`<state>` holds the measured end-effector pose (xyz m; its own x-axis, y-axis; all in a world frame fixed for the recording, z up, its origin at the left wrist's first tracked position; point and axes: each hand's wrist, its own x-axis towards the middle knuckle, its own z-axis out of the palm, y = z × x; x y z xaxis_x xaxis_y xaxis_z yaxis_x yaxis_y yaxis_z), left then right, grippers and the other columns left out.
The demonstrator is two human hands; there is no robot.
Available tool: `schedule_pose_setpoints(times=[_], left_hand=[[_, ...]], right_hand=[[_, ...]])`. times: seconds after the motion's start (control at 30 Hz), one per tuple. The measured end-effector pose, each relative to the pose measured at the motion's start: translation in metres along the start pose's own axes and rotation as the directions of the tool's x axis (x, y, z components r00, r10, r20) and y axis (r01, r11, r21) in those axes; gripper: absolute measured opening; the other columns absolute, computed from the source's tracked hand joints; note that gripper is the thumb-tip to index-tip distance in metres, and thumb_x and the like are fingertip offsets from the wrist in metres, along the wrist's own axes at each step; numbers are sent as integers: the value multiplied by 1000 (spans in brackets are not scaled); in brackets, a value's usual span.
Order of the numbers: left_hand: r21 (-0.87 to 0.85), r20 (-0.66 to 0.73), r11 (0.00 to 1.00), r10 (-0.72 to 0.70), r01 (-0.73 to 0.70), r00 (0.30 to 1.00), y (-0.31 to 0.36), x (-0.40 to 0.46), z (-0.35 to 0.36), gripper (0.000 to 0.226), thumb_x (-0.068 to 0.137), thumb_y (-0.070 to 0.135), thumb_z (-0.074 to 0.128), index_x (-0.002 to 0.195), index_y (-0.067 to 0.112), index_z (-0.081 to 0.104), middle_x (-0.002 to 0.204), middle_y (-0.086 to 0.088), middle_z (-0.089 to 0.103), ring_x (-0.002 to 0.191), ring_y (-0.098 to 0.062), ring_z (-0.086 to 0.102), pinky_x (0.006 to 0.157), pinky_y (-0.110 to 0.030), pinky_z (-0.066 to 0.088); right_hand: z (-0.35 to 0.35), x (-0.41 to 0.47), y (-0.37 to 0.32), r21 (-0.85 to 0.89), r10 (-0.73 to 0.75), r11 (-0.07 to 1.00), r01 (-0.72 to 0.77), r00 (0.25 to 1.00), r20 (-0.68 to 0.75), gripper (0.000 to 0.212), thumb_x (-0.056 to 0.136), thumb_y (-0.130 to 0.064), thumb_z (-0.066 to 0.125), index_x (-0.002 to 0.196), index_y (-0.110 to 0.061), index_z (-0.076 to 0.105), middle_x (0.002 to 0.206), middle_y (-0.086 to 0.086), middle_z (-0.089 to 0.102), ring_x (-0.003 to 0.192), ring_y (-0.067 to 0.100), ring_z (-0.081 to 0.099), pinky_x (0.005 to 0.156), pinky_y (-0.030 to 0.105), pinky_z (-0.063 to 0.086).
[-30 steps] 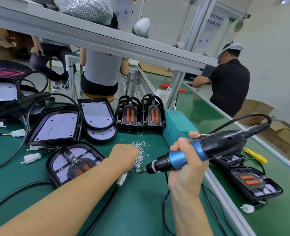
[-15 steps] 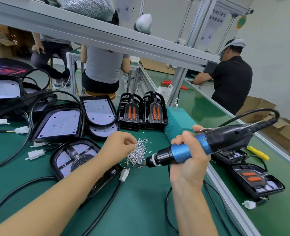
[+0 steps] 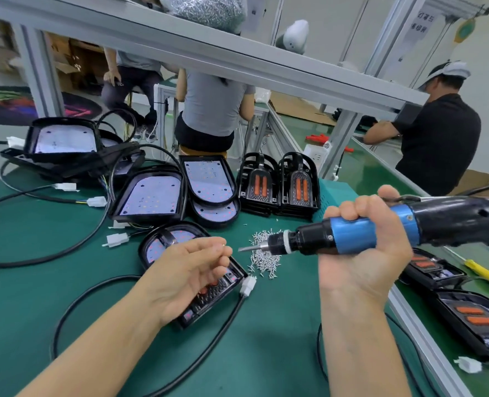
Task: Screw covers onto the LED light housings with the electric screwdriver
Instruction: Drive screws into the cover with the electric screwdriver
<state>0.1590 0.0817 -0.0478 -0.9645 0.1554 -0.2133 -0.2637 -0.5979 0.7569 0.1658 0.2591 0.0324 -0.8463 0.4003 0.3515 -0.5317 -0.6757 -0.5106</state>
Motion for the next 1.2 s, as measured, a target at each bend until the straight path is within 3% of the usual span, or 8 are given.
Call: schedule_pose_setpoints(times=[0.2, 0.57, 0.7, 0.8, 0.9, 1.0, 1.1, 1.2], left_hand=[[19, 21, 1000, 10, -10, 1000, -1, -13, -10, 10, 67, 4, 65, 71, 7, 74, 74, -12, 69, 56, -14, 63, 51, -20, 53], [-40, 3, 997, 61, -61, 998, 0, -28, -22, 10, 69, 5, 64, 73, 5, 73, 71, -12, 67, 55, -14, 61, 52, -21, 54], [177, -51, 968, 190, -178, 980, 4, -37, -38, 6, 72, 6, 66, 75, 7, 71, 70, -9, 69, 56, -12, 61, 53, -19, 52], [536, -107, 800, 382, -270, 918, 9, -40, -58, 13, 83, 0, 65, 77, 11, 70, 67, -4, 70, 60, -7, 60, 59, -14, 49], [786, -14, 551, 470, -281, 883, 6, -45, -72, 17, 84, 7, 67, 75, 21, 69, 73, 1, 70, 68, -5, 61, 71, -13, 46], [907, 99, 304, 518, -291, 850, -4, -48, -76, 25, 83, 16, 70, 70, 36, 63, 77, 10, 66, 80, -2, 59, 81, -16, 41], [918, 182, 208, 534, -337, 826, -11, -47, -75, 25, 83, 16, 71, 74, 37, 63, 81, 14, 64, 86, -5, 57, 84, -31, 44], [918, 190, 192, 554, -346, 811, -15, -45, -74, 21, 84, 16, 71, 76, 34, 64, 80, 19, 62, 87, -3, 54, 85, -32, 42]], right_hand=[[12, -6, 9, 17, 31, 999, -32, 999, 19, 23, 73, -4, 54, 90, -20, 53, 57, -7, 48, 51, 8, 48, 61, 22, 45], [24, -23, 25, 1, 104, 995, -104, 993, 52, 24, 71, -3, 54, 88, -20, 54, 58, -7, 47, 52, 8, 47, 61, 22, 46], [24, -29, 33, -13, 136, 991, -135, 988, 74, 24, 72, -2, 54, 88, -20, 54, 59, -7, 46, 52, 8, 46, 59, 21, 45], [20, -36, 41, -76, 149, 987, -142, 984, 98, 25, 73, -1, 53, 90, -20, 54, 59, -7, 46, 52, 9, 46, 60, 22, 44], [12, -44, 49, -156, 174, 976, -154, 977, 122, 27, 74, 2, 53, 93, -18, 53, 60, -5, 47, 51, 11, 48, 60, 24, 45], [5, -51, 57, -232, 198, 959, -160, 969, 151, 29, 73, 3, 54, 93, -17, 51, 59, -3, 47, 51, 14, 47, 59, 26, 44], [1, -56, 62, -305, 203, 942, -142, 963, 179, 30, 71, 3, 56, 94, -16, 52, 59, -2, 48, 52, 17, 47, 58, 26, 45], [1, -57, 66, -353, 201, 928, -121, 959, 201, 29, 71, 5, 55, 93, -15, 52, 59, -3, 50, 52, 18, 47, 58, 27, 45]])
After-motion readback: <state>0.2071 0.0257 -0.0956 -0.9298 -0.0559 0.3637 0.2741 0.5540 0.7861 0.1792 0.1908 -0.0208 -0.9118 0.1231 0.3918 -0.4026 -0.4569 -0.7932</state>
